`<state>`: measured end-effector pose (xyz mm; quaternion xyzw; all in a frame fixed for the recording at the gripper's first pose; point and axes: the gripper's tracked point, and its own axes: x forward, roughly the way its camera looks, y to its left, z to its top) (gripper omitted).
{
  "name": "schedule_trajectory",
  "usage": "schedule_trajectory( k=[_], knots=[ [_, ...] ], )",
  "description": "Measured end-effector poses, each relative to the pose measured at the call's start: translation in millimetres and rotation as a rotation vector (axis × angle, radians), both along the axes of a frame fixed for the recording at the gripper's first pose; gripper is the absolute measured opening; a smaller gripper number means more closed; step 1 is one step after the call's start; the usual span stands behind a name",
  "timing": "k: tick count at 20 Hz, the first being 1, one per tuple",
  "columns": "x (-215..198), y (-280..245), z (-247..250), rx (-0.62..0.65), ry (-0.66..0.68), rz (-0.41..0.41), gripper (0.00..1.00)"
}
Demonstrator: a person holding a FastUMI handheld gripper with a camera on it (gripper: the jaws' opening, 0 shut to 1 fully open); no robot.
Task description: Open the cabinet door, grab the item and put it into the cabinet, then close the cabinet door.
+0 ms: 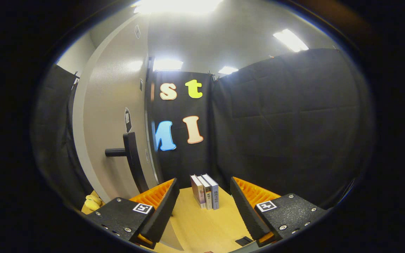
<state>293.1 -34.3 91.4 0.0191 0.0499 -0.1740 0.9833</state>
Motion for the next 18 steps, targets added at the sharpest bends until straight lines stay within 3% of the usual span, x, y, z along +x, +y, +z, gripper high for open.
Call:
schedule_trajectory(
  k=[18],
  knots=[
    [25.3,133.1,-1.9,0.007,-0.005,0.244,0.91]
  ],
)
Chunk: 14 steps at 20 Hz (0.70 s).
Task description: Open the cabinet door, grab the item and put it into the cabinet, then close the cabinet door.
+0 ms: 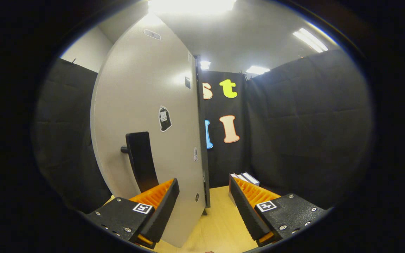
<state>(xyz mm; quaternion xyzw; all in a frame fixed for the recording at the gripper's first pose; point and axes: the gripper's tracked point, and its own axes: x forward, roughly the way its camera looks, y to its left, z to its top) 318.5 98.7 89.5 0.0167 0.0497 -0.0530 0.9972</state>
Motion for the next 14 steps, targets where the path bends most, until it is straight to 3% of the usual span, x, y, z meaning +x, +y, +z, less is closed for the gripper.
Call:
schedule_trajectory(
  k=[14],
  knots=[
    [56.1,89.2,-4.2,0.056,0.022,0.146,0.92]
  ],
)
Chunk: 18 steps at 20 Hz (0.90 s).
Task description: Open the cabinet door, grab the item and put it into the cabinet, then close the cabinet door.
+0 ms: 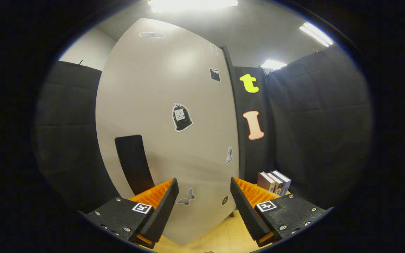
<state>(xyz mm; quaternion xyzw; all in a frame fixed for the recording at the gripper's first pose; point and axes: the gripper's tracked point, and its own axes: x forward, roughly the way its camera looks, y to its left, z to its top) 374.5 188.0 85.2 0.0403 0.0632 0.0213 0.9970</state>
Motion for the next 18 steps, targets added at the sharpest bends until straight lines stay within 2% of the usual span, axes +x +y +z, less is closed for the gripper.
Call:
schedule_trajectory(
  k=[9,14,18],
  knots=[
    [42.6,71.4,-11.8,-0.029,0.024,0.097,0.92],
    [38.3,89.6,-18.7,-0.059,0.016,0.130,0.93],
    [17.8,78.6,-10.9,-0.044,-0.014,0.128,0.93]
  ],
)
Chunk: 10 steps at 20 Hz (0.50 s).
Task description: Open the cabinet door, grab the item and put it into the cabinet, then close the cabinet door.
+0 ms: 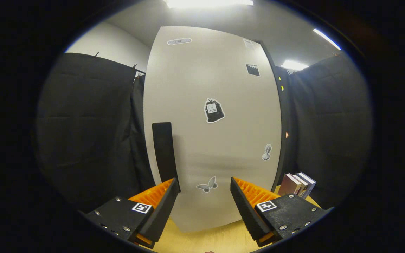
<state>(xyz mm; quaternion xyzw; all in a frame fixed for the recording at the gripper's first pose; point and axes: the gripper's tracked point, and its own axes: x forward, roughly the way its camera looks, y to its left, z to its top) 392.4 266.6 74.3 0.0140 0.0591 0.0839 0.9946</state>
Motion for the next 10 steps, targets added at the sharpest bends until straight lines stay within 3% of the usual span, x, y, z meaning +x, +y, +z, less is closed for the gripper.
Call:
schedule_trajectory(
  k=[10],
  knots=[
    [-86.4,-62.6,8.1,0.013,-0.107,-0.076,0.92]
  ],
)
